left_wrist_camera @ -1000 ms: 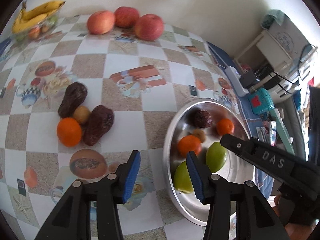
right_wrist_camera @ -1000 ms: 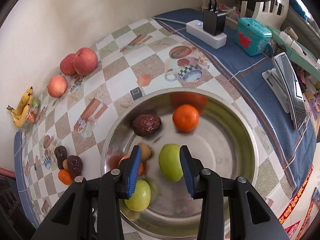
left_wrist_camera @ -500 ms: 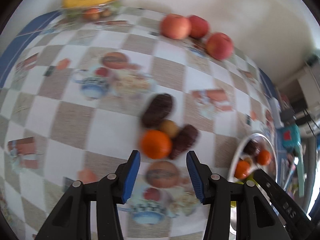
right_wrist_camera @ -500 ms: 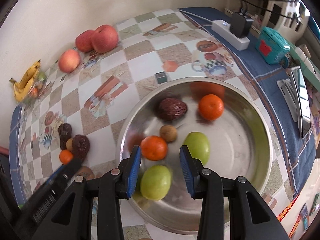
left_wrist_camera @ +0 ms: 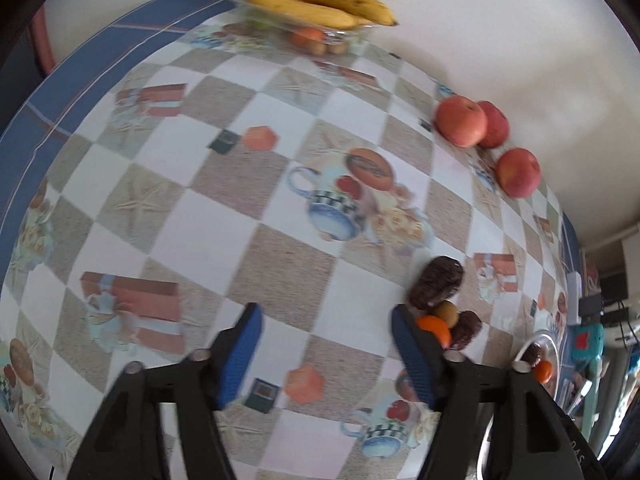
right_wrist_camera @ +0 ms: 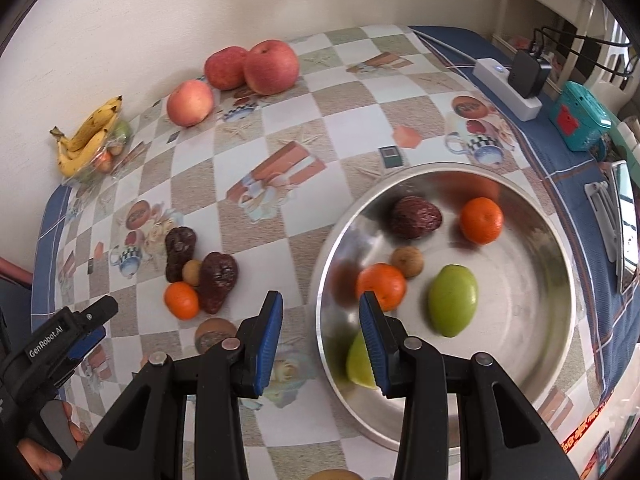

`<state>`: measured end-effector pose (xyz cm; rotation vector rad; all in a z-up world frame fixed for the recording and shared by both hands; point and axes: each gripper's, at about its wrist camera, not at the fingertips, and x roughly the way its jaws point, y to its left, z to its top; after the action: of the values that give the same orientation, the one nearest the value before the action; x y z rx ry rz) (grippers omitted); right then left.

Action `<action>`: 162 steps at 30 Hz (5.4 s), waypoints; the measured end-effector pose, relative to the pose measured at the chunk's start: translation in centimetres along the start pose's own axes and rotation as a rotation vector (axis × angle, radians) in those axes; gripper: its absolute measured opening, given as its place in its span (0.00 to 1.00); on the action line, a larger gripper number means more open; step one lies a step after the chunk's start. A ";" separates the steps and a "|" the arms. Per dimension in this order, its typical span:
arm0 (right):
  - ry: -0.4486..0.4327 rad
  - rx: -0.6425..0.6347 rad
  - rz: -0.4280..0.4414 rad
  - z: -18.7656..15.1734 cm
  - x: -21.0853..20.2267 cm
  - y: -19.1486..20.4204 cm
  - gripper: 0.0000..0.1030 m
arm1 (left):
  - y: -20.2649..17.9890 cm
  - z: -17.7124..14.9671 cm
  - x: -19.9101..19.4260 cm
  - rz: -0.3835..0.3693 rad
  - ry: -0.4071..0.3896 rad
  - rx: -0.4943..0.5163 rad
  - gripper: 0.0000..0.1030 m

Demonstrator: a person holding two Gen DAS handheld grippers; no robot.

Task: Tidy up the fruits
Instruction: 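Withdraw both open tools from the bowl toward the remaining dates and tangerine, then grasp the last tangerine with the left tool while the right grasps a red date, then carry the tangerine and the red date into the steel bowl and open both tools, then withdraw both open tools from the bowl toward the last date and kiwi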

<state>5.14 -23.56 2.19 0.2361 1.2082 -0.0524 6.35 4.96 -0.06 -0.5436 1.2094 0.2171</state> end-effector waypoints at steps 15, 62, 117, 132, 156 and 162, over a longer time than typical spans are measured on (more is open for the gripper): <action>-0.038 -0.097 0.030 -0.2 1.6 4.2 0.94 | 0.2 -0.5 0.7 0.114 -0.016 0.029 1.00; -0.001 -0.158 0.130 0.7 8.1 6.4 0.36 | -5.8 -0.7 5.6 -0.161 0.062 0.134 0.74; -0.061 -0.083 0.056 1.4 0.3 1.9 0.35 | -10.2 -3.7 0.8 -0.325 0.062 0.181 0.36; -0.064 0.158 -0.063 2.4 -0.8 -7.8 0.36 | -17.0 -9.8 1.5 -0.370 0.130 0.427 0.36; -0.009 0.145 -0.073 2.2 0.1 -7.7 0.37 | -11.9 -6.6 3.1 -0.178 0.135 0.217 0.69; 0.011 0.072 -0.069 1.8 0.7 -5.1 0.37 | -8.4 -4.8 2.7 -0.027 0.081 0.125 0.82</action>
<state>6.16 -28.81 1.37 0.2582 1.2270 -0.1549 7.03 -4.98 -1.33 -0.4627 1.2839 0.0966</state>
